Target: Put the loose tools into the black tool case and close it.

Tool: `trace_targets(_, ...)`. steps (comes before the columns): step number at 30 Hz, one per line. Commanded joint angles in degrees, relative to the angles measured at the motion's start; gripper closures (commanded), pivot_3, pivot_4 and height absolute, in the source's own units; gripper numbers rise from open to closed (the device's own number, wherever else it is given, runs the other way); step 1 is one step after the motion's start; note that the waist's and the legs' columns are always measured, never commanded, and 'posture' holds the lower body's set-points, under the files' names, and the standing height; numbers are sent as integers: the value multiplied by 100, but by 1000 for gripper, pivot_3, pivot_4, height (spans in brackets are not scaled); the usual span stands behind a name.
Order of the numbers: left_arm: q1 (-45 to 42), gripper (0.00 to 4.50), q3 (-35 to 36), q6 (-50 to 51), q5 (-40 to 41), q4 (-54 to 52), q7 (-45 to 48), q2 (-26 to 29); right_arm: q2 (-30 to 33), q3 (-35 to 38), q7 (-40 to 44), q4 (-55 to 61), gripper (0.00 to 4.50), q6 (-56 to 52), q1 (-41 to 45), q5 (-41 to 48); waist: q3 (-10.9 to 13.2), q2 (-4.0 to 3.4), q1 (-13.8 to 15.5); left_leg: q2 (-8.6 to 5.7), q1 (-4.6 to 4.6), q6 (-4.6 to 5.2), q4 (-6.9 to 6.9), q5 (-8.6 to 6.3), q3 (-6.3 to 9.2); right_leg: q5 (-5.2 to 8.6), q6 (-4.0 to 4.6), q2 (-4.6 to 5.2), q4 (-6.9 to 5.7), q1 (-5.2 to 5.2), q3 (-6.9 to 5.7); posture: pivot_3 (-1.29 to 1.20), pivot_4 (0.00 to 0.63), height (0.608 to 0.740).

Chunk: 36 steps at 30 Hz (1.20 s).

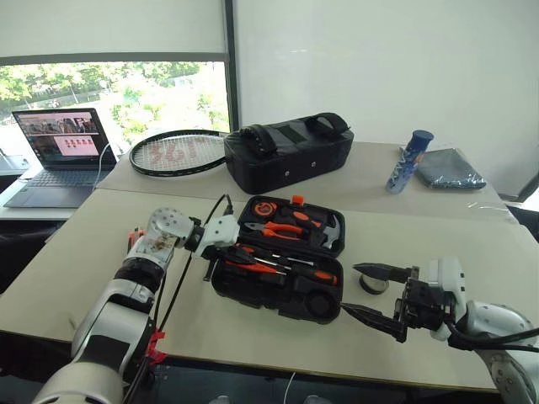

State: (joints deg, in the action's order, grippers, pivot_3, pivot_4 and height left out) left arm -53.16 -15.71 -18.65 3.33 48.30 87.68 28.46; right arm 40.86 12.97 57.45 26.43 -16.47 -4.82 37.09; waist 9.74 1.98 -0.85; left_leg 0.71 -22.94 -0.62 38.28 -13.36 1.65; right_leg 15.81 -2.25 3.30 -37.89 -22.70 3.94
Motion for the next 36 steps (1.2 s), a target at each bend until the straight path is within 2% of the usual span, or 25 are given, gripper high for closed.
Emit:
trace_targets(1,4,4486,5,-76,-227,-2,-295,-15,-10,95,18,119,0,145,30,13,0,0,-2,0,1,0,1,0,0,0,0,0,-2,0,0,0,150,740)
trace_targets(7,9,4486,-70,83,-481,115,-530,-73,-35,77,-10,207,0,128,-28,36,0,0,-9,0,7,0,6,0,0,0,0,0,-8,6,1,0,150,740)
trace_targets(16,350,4486,-116,102,-419,-243,-247,-48,-57,91,-1,211,0,153,-83,24,-1,-2,-19,1,13,0,5,0,0,0,0,-1,-8,11,1,0,150,740)
trace_targets(24,520,4486,-178,744,-681,-363,-707,8,-98,76,-4,162,0,156,-8,-5,-2,-3,-13,1,55,0,6,0,-2,3,-5,-1,-10,52,3,0,150,740)
trace_targets(30,782,4486,270,987,-34,-987,-529,41,-99,62,32,151,0,144,45,24,-4,-6,-25,4,63,0,6,0,-3,11,-21,-3,-12,56,5,0,150,740)
trace_targets(36,1549,4486,1225,1645,1075,-2330,-437,604,-151,77,138,148,0,196,20,118,-3,-6,-85,11,44,0,0,-1,0,-1,1,-6,-10,34,6,0,150,740)
